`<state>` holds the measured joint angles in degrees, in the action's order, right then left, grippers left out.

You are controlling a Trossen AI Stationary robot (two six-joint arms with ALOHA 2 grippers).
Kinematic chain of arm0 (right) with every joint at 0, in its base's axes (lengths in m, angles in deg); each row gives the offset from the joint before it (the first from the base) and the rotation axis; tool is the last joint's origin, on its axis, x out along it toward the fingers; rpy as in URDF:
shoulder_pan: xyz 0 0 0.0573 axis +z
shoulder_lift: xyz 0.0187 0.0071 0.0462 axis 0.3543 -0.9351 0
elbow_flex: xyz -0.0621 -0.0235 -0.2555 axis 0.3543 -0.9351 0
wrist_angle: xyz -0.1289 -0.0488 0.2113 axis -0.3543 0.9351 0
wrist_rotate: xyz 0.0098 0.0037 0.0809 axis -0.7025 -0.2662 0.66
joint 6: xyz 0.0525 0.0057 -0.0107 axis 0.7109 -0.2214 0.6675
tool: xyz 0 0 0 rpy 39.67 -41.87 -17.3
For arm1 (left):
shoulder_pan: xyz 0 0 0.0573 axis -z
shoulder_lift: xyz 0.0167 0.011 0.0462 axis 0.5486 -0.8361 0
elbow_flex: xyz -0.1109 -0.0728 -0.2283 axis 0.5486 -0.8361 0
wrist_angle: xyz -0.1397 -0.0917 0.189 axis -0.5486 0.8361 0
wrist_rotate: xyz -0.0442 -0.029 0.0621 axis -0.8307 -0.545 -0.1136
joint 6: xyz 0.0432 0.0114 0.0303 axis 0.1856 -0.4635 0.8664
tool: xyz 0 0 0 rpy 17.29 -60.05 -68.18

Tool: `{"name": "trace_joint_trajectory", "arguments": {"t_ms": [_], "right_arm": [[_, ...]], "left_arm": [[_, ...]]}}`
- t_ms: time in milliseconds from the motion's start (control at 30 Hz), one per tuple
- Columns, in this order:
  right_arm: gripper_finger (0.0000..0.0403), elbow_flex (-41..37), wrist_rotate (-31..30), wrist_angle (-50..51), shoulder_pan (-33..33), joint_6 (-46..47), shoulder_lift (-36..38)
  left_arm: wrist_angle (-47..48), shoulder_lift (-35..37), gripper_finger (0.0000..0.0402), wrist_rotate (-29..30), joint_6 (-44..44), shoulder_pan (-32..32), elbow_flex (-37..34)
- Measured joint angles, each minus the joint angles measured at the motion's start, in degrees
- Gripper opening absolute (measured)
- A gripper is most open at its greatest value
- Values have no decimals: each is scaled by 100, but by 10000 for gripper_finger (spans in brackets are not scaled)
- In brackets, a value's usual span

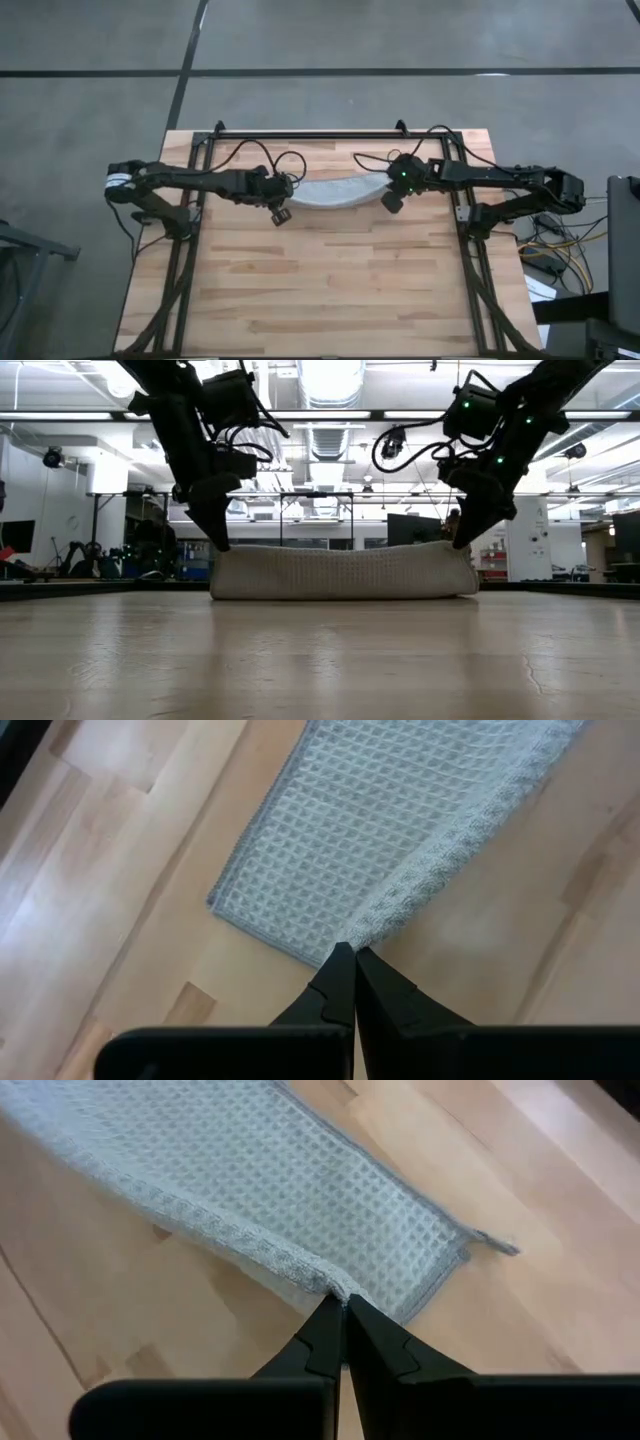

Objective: Fold microfiber towels
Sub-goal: Fold the gray on the table

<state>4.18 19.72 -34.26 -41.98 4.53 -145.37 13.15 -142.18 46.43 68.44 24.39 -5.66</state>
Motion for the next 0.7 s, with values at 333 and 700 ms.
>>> {"name": "trace_joint_trajectory", "arguments": {"t_ms": [333,700], "right_arm": [[8,308,160,-12,-113,-212,-997],[8,450,138,-74,-268,-468,-1298]], "left_arm": [[-5,0,0,-147,237,-241,0],[-5,-2,0,-324,434,-588,0]]}}
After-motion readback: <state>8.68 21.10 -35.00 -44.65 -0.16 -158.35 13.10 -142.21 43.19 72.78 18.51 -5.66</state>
